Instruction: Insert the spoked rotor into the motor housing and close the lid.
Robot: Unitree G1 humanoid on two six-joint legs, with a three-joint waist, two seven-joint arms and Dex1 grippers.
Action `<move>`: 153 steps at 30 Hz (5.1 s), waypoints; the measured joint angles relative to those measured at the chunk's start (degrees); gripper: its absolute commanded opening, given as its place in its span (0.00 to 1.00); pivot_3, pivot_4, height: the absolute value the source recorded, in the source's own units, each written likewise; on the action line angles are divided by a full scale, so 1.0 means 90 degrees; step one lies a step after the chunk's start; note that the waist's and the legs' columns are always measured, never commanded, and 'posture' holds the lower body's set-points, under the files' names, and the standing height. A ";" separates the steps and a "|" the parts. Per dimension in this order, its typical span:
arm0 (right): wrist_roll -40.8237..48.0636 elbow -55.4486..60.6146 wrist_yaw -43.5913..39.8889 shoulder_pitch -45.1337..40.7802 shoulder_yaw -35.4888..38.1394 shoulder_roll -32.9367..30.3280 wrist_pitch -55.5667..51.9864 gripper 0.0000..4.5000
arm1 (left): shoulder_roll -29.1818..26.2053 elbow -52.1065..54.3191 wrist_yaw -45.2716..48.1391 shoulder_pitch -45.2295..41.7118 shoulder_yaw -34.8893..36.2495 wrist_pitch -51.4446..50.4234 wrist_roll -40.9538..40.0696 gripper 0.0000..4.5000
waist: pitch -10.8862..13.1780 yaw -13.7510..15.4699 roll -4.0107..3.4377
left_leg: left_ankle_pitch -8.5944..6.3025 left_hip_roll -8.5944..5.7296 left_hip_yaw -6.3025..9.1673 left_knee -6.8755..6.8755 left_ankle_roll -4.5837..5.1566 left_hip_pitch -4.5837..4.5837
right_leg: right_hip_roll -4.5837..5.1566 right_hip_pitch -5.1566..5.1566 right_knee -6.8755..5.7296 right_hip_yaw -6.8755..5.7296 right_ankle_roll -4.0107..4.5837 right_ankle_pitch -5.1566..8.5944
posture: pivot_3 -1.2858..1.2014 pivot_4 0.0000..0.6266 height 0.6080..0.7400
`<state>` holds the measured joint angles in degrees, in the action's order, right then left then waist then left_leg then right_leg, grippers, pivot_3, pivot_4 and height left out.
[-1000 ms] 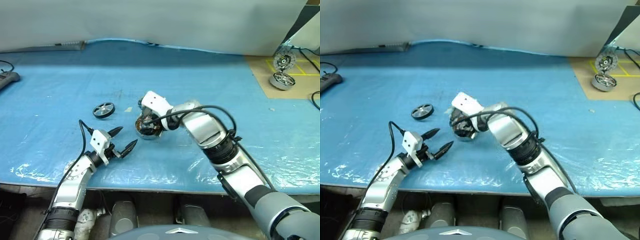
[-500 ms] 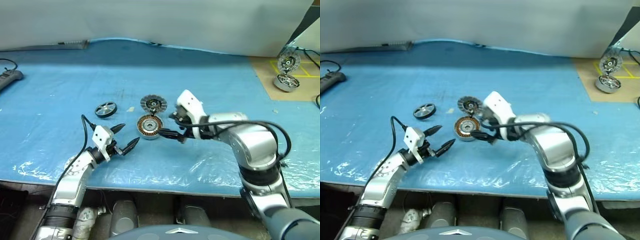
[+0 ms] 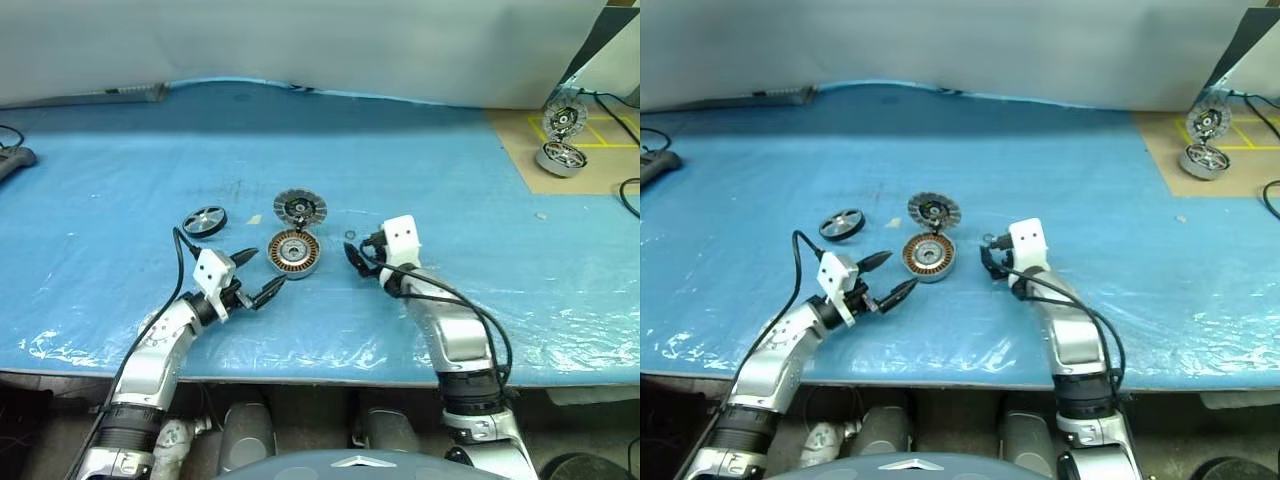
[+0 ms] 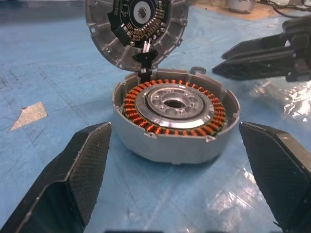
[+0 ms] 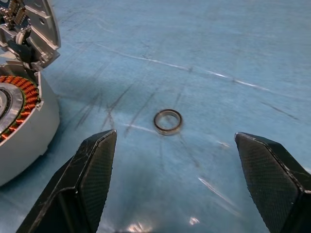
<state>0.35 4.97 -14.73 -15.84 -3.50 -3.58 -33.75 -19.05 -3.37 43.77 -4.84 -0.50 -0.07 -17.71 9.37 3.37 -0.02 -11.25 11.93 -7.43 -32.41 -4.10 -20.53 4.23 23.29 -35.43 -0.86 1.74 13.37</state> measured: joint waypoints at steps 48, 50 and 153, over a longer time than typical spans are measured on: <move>0.0847 0.2053 -0.0897 -0.0698 -0.1198 -0.0706 -0.1604 0.12 | 0.0177 0.0440 -0.0278 0.0470 -0.0170 0.0190 0.0078 1.00 | -0.0016 -0.0089 0.0022 | 0.0000 -0.0003 -0.0001 0.0055 0.0001 0.0012 | -0.0002 -0.0024 0.0073 -0.0004 -0.0031 -0.0016 | 0.52 0.24 1.00; 0.0829 0.1678 -0.0894 -0.0789 -0.1376 -0.0628 -0.1555 0.12 | 0.0196 0.0530 -0.0385 0.0385 -0.0204 0.0037 0.0107 1.00 | -0.0016 -0.0091 0.0022 | 0.0000 -0.0002 -0.0001 0.0055 0.0001 0.0012 | -0.0002 -0.0023 0.0071 -0.0005 -0.0031 -0.0016 | 0.52 0.24 1.00; 0.0699 -0.0294 -0.1221 -0.1291 -0.1987 -0.0194 -0.0846 0.00 | 0.0098 0.0465 -0.0431 0.0592 -0.0061 0.0033 0.0051 1.00 | -0.0016 -0.0096 0.0023 | 0.0000 0.0001 0.0004 0.0027 0.0001 -0.0006 | -0.0002 -0.0017 0.0060 -0.0011 -0.0041 -0.0025 | 0.52 0.24 1.00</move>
<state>6.64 2.32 -25.72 -27.46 -21.38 -5.33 -41.36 -18.17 0.81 39.89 0.49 -1.05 0.22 -17.25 9.22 2.51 0.19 -11.25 11.93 -7.39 -32.17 -4.09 -20.58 4.21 23.14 -34.89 -0.96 1.38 13.15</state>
